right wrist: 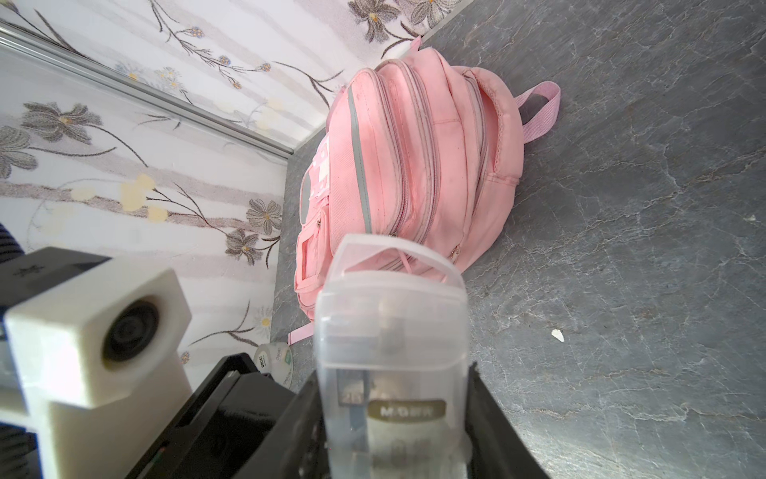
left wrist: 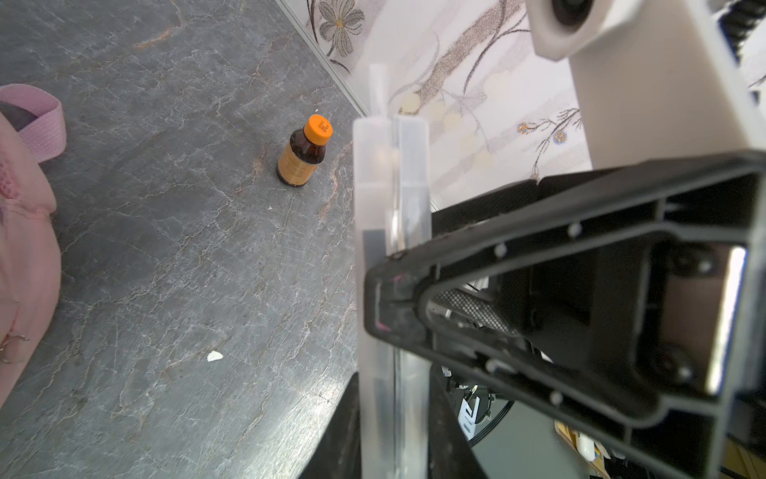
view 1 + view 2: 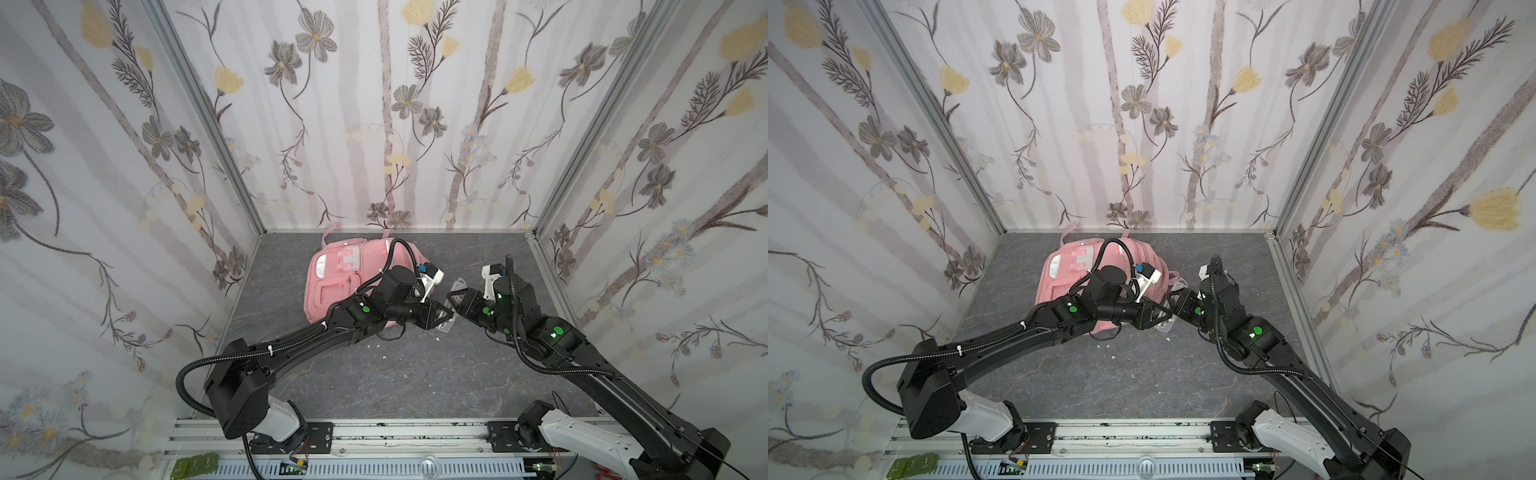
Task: Pack books, pencil case, and school supplies into a backpack
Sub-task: Pick up the compass set from the bottom-center of the table.
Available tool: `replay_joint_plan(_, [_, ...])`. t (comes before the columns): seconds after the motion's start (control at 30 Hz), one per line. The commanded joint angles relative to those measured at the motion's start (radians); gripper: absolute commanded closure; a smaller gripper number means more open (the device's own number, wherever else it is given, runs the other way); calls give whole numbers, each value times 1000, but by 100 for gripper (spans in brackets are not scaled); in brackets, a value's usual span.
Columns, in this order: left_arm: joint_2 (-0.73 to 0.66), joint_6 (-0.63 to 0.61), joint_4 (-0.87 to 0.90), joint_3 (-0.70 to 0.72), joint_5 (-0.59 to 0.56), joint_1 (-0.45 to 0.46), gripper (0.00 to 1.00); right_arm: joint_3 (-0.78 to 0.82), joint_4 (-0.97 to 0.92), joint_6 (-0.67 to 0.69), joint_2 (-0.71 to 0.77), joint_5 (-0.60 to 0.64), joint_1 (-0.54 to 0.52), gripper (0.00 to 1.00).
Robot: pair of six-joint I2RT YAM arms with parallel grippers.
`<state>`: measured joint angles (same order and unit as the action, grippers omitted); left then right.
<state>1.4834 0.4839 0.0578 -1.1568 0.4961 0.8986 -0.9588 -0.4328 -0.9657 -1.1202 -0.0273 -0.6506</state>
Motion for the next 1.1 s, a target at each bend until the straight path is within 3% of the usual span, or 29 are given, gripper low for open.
replay_joint_plan(0.0, [-19, 37, -13, -13, -60, -3, 81, -24, 70, 47, 20, 13, 0, 36])
replay_joint_plan(0.13, [-58, 88, -111, -12, -112, -3, 80, -14, 161, 142, 91, 44, 18, 16])
replay_joint_plan(0.23, [-82, 122, -206, -20, -97, -6, 79, 36, 301, 183, 170, -11, 62, 5])
replay_joint_plan(0.33, [-106, 156, -338, -11, -48, -7, 78, 96, 488, 191, 236, -165, 134, 15])
replay_joint_plan(0.53, [-117, 233, -597, 22, 53, -9, 78, 120, 794, 127, 237, -509, 232, 18])
replay_joint_plan(0.67, [-83, 302, -713, -3, 158, -14, 78, 57, 860, 77, 159, -718, 237, 19])
replay_joint_plan(0.73, [-59, 339, -758, -24, 205, -17, 78, 20, 859, 53, 111, -801, 237, 24])
replay_joint_plan(0.87, [-37, 381, -813, -38, 211, -25, 77, -24, 862, -5, 40, -893, 240, 39])
replay_joint_plan(1.07, [-30, 402, -838, -30, 202, -55, 78, -17, 923, -62, 18, -911, 257, 45])
